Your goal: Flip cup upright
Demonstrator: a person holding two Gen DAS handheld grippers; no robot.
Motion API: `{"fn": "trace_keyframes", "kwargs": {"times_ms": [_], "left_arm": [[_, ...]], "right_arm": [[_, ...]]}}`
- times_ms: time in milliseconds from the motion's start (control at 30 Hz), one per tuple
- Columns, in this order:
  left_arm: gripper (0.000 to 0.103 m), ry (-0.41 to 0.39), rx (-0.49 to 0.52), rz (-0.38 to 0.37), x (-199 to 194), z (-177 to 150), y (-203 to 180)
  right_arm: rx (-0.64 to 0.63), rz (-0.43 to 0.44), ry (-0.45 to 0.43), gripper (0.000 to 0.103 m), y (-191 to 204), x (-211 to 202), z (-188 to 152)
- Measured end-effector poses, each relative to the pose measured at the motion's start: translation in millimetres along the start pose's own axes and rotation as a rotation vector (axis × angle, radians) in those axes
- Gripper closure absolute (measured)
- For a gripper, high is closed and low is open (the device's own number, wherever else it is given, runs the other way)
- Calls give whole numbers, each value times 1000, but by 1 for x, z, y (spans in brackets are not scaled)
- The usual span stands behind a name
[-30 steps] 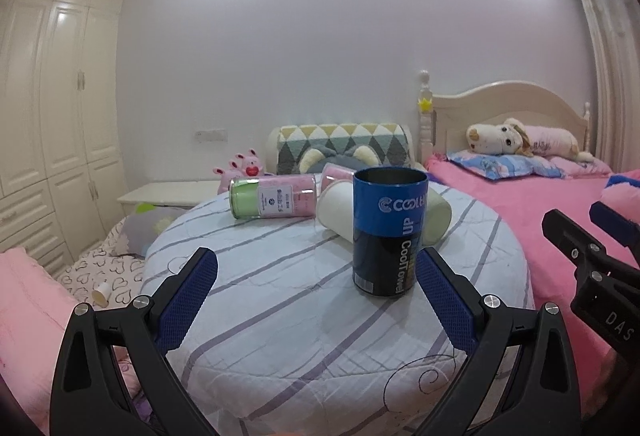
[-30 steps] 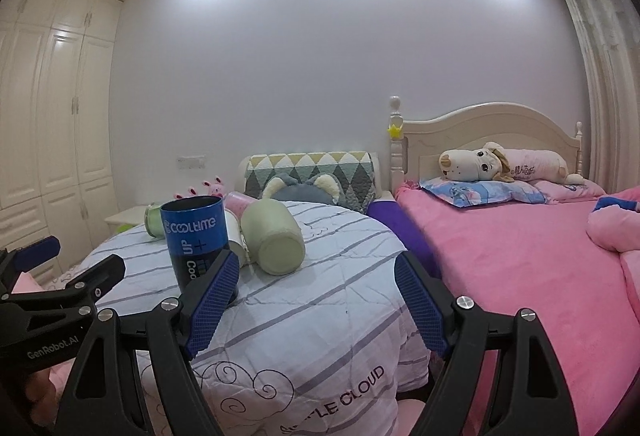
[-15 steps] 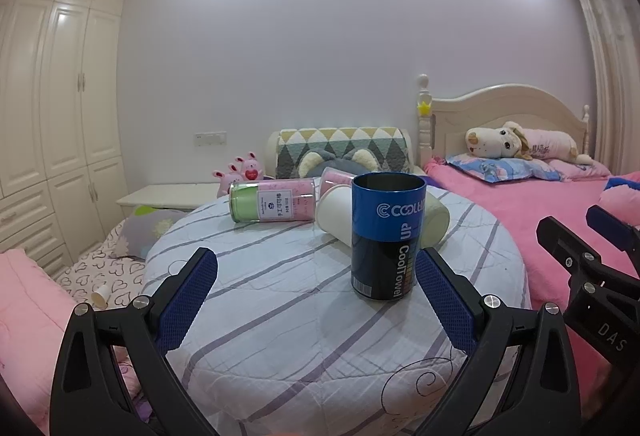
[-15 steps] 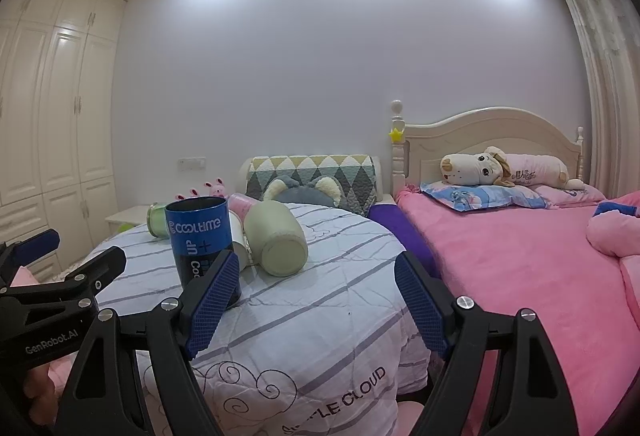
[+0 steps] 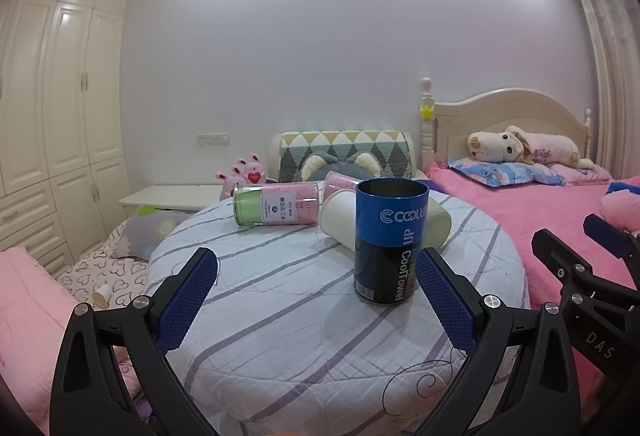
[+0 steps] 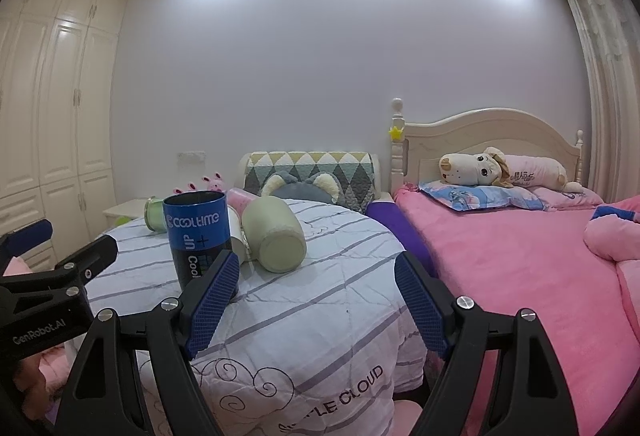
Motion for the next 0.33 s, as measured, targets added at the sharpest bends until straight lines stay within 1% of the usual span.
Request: {"fn": "trace_keyframes", "kwargs": {"times_ms": [333], "left_arm": [[2,6,0,2,1,1,0]], "right_arm": [[5,7,24,21,0,3,-3]]}}
Point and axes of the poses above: each gripper's, at about its wrist camera, not at the fingertips, and x roughly the way its jaws point, y to its left, z to its top, the point moved 6 cm from there along x, roughly the way its jaws point, and after that the axes turned 2 degrees about -z, right-handed, at the moved point
